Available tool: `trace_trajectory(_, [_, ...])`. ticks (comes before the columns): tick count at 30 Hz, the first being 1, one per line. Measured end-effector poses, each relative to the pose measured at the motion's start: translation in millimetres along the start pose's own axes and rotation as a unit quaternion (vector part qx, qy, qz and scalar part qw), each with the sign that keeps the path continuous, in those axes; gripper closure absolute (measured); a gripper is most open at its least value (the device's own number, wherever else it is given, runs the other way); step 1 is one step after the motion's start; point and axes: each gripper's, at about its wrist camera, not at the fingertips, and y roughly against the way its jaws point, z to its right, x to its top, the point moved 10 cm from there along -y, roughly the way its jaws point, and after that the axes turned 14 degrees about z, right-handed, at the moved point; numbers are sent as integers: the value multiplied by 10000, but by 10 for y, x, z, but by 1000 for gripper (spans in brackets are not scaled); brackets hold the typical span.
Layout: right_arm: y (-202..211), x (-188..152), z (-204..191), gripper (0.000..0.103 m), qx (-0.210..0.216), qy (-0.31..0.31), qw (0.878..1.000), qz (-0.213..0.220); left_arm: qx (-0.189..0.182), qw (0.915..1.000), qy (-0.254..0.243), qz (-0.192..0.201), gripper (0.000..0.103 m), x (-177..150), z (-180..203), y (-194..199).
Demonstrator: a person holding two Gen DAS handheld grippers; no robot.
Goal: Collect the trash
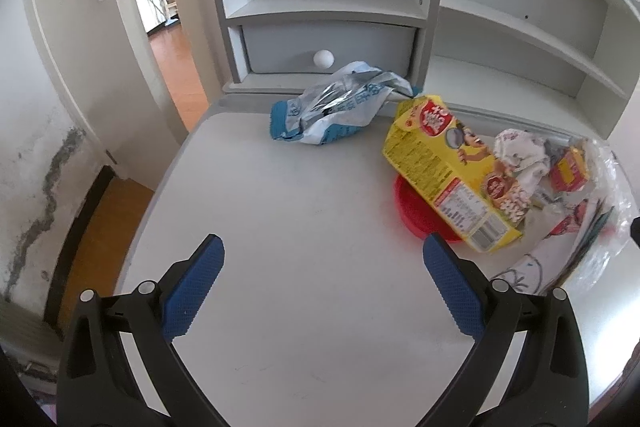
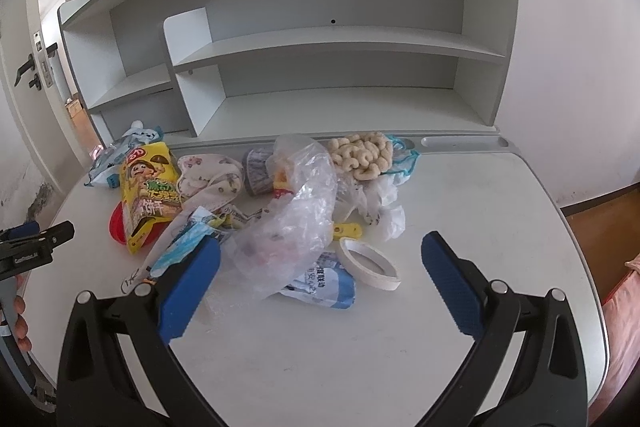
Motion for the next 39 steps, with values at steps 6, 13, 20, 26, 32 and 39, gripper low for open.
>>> trace_trajectory(6, [-38, -32, 68, 6, -126, 59, 9999, -12, -443, 9989, 82, -87, 6, 15, 255, -24])
trace_trajectory(13, [-172, -61, 123, 6, -8, -223, 9996, -176, -914, 9955, -244, -34, 6, 208, 837, -157])
trace_trajectory(20, [-351, 16, 74, 6, 38, -198, 9996, -199, -807, 9935, -778, -219, 6, 288, 1270, -511])
trace_trajectory(26, [-504, -12, -33, 22, 463, -333, 9981, -251, -888, 9911, -790, -605, 7, 140, 1224, -801])
trace_trajectory(32, [-497, -18, -129, 72, 945, -621, 9931, -313, -1389, 9891, -395, -304, 42, 347, 1095, -681])
trace_trajectory(39, [-272, 239, -65, 75, 929, -637, 9936, 115, -1482, 9889, -48, -13, 103, 656, 794, -536])
